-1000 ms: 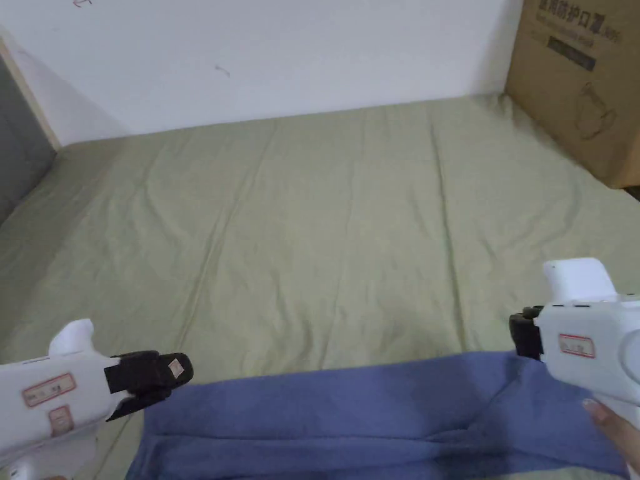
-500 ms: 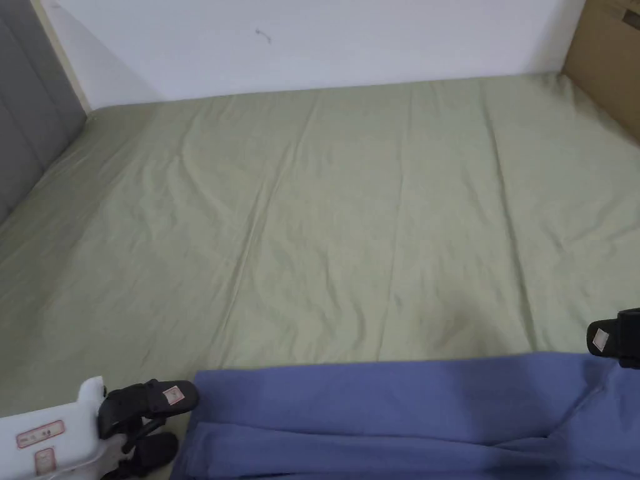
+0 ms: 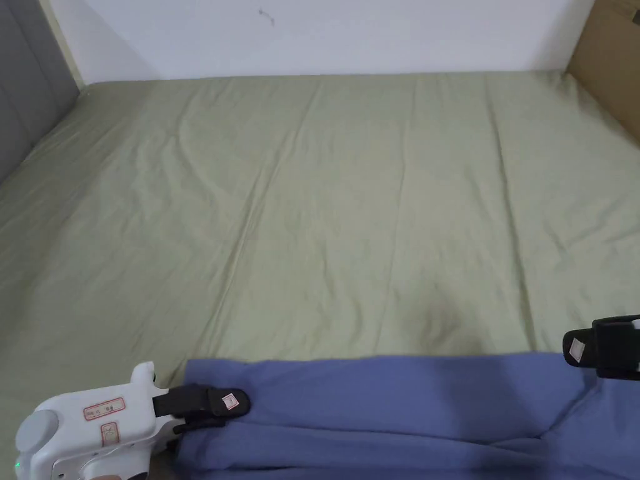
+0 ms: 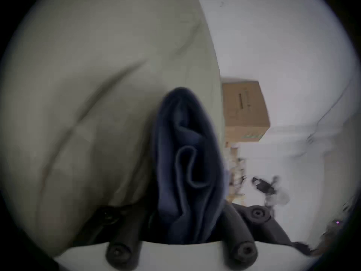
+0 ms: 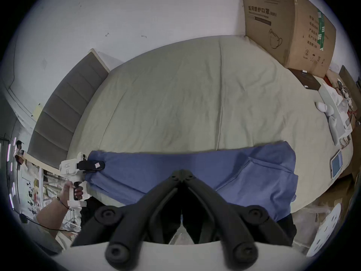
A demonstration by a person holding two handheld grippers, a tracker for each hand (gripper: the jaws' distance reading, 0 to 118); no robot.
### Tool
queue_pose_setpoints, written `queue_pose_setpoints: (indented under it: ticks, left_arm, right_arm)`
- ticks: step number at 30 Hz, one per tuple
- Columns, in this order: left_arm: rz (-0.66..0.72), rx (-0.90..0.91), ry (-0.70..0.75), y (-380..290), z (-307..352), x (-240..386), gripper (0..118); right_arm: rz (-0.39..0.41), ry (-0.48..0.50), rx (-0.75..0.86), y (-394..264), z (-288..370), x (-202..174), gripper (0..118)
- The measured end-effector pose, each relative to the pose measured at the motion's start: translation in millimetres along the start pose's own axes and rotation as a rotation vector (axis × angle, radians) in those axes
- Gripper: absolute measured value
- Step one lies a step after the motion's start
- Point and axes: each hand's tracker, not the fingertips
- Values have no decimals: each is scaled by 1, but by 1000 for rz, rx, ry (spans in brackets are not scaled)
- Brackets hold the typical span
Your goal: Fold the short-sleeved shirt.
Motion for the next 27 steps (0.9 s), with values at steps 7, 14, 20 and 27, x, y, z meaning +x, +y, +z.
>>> queue_pose_setpoints:
  ticks: [7, 14, 20, 27]
  left_arm:
    - [-507, 81, 449, -20, 39, 111, 2]
    - [-637, 225, 770, -33, 57, 169, 2]
    - [-581, 3, 481, -56, -40, 208, 2]
    - [-530, -249, 405, -86, -172, 205, 70]
  right_arm:
    - [-9, 19, 8, -1, 5, 9, 0]
    - [-13, 60, 13, -8, 3, 18, 0]
    - [-35, 94, 20, -14, 8, 26, 0]
    - [-70, 84, 42, -24, 22, 48, 0]
